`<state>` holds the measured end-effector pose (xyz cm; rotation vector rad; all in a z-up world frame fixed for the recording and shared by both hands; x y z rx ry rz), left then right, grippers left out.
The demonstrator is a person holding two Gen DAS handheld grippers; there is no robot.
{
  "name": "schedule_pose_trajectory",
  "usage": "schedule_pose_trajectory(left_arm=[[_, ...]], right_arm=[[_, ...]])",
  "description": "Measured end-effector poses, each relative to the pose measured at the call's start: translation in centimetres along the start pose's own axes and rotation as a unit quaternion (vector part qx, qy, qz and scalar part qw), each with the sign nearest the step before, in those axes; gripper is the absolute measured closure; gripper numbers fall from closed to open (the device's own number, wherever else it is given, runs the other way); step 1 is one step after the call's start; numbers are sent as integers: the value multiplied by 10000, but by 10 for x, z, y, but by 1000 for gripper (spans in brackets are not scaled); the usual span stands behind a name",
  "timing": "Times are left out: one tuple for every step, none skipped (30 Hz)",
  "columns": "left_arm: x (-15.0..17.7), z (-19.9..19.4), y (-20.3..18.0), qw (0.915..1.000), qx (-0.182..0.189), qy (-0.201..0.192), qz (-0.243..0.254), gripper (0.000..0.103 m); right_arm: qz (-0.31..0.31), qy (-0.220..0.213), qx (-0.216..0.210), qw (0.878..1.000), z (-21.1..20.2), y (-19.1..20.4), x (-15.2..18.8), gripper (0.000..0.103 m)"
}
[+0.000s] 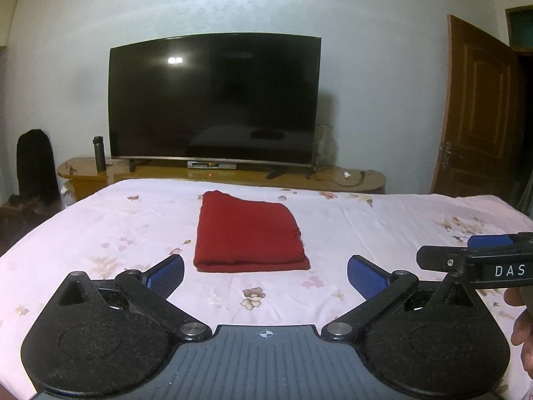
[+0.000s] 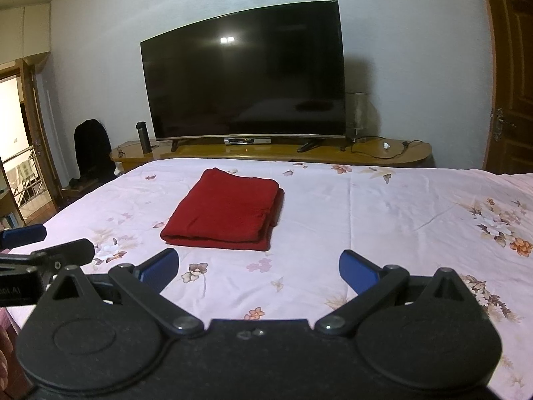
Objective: Fold small clothes
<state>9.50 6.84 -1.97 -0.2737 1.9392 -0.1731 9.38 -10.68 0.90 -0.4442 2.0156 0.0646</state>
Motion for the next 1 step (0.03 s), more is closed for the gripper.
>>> schedule_pose_trajectory(left_arm=[[1,0,0,10000,-3,0,-13,0]], right_arm=[[1,1,-3,10000,0,0,0,1]])
Point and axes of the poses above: each gripper's, at about its wrist camera, not at the fingertips, and z roughly the way its jaws point, y to its left, x to its underside, the point moved 9 cm from there along z, roughly the way its jaws point, and after that the axes turned 13 degrees about -z, right-handed, at the moved point
